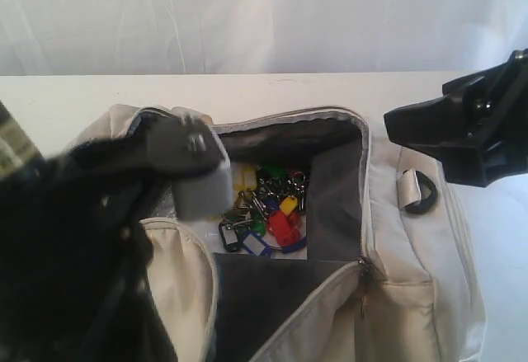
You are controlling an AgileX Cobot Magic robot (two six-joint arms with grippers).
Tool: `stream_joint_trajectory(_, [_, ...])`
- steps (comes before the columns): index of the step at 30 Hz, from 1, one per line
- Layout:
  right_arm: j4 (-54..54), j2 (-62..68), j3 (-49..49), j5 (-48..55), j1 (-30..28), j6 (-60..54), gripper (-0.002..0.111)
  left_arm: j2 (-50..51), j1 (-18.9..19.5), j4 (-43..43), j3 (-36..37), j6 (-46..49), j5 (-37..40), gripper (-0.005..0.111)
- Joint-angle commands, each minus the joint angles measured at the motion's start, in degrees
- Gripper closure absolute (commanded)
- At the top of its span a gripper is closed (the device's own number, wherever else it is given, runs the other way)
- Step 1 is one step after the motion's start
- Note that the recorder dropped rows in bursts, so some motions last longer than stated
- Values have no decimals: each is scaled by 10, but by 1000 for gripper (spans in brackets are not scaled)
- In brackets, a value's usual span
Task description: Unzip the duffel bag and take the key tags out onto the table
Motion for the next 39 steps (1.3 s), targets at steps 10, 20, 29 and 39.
stream_joint_trajectory(10, [209,82,2,48,1,-200,50,131,-3,276,-28,-101,-182,99])
stream_joint_trajectory(20, [232,163,2,68,48,-228,57,161,-3,374,-20,-161,-16,99])
stream_joint_trajectory(29, [231,166,2,67,81,-228,57,75,-3,383,116,-256,-6,99])
stream_joint_trajectory(39, [215,227,2,68,154,-227,58,-7,-3,383,233,-299,-66,99])
